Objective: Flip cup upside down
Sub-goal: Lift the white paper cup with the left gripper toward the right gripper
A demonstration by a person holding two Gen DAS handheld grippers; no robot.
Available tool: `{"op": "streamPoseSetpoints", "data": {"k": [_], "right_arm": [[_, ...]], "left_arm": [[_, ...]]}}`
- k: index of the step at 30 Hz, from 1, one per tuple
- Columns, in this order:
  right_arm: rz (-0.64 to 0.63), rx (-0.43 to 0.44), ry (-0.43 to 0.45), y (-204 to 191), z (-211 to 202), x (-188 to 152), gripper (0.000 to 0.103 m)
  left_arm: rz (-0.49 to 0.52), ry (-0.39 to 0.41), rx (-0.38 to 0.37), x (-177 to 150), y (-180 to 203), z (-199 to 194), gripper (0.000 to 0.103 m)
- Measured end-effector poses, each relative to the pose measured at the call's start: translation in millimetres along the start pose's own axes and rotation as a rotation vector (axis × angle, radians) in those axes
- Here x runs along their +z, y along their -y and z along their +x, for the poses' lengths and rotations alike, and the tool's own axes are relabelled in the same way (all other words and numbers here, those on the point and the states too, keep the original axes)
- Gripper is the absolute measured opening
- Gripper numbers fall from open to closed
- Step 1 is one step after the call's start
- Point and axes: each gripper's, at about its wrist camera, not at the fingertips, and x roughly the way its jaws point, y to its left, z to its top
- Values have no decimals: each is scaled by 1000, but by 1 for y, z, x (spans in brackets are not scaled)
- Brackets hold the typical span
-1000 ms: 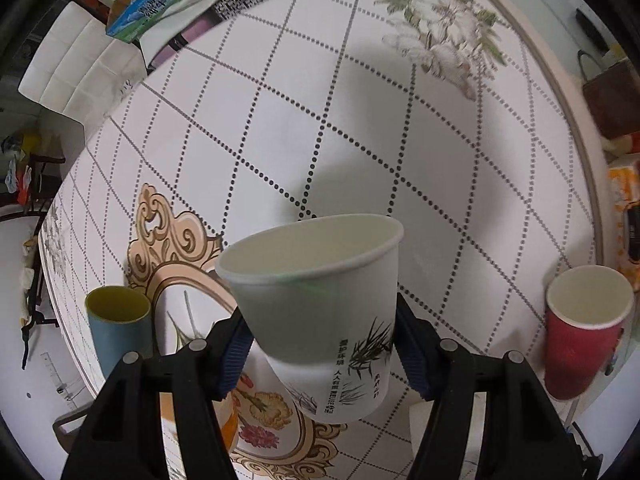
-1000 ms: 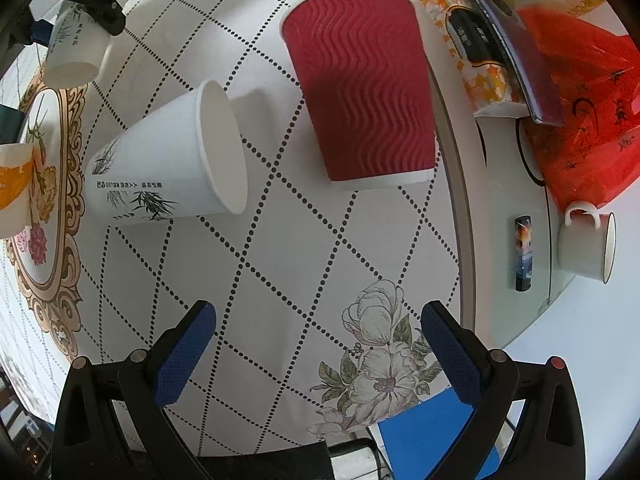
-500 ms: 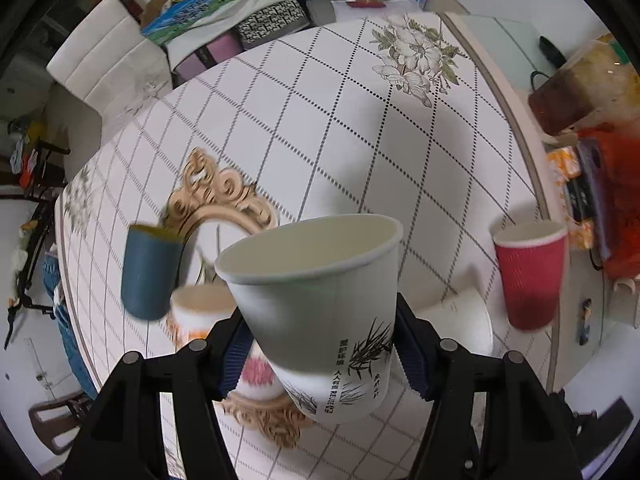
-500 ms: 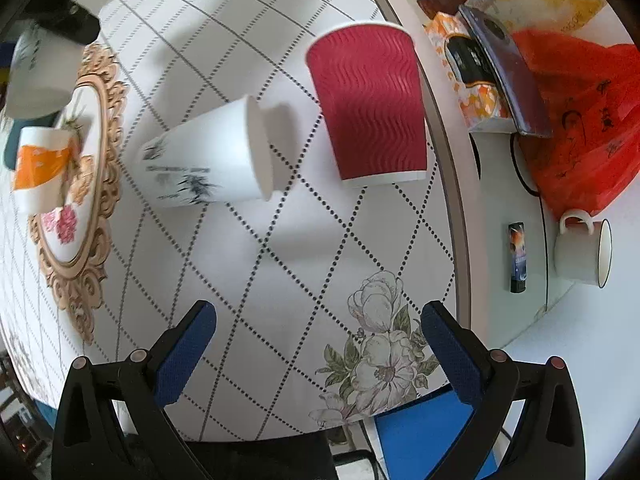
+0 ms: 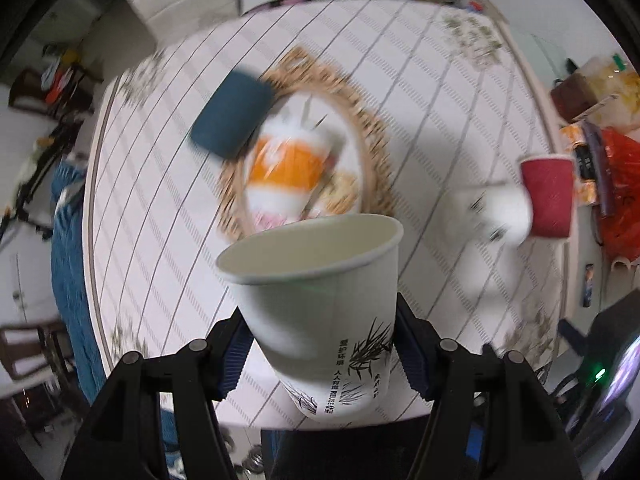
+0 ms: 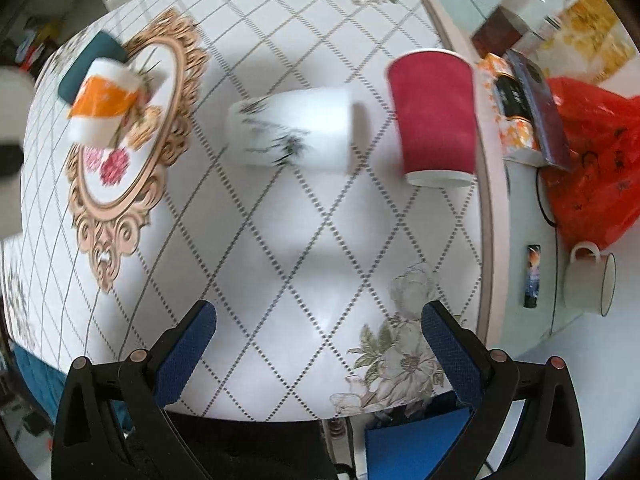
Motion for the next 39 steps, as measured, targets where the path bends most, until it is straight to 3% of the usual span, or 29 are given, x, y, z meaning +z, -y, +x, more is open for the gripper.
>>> {"op": "streamPoseSetpoints", "data": {"k": [9, 14, 18, 34, 37, 39], "right_arm": [[-69, 17, -64, -38, 17, -22, 103], [-52, 1, -108, -49, 31, -32, 103], [-28, -11, -131, -55, 40, -37, 103], [30, -43, -145, -65, 41, -45, 103], [34, -44, -141, -71, 42, -44, 103], [36, -46, -139, -75, 41, -44, 103]], "left_arm": [[-63, -153, 1, -53, -52, 56, 62], [-48, -271, -19, -70, -73, 97, 62], [-36, -316, -27, -73, -82, 119, 62], [18, -312, -38, -81, -78, 135, 65], [19, -308, -39, -83, -81, 137, 86], [19, -303, -36, -85, -82, 137, 87]]}}
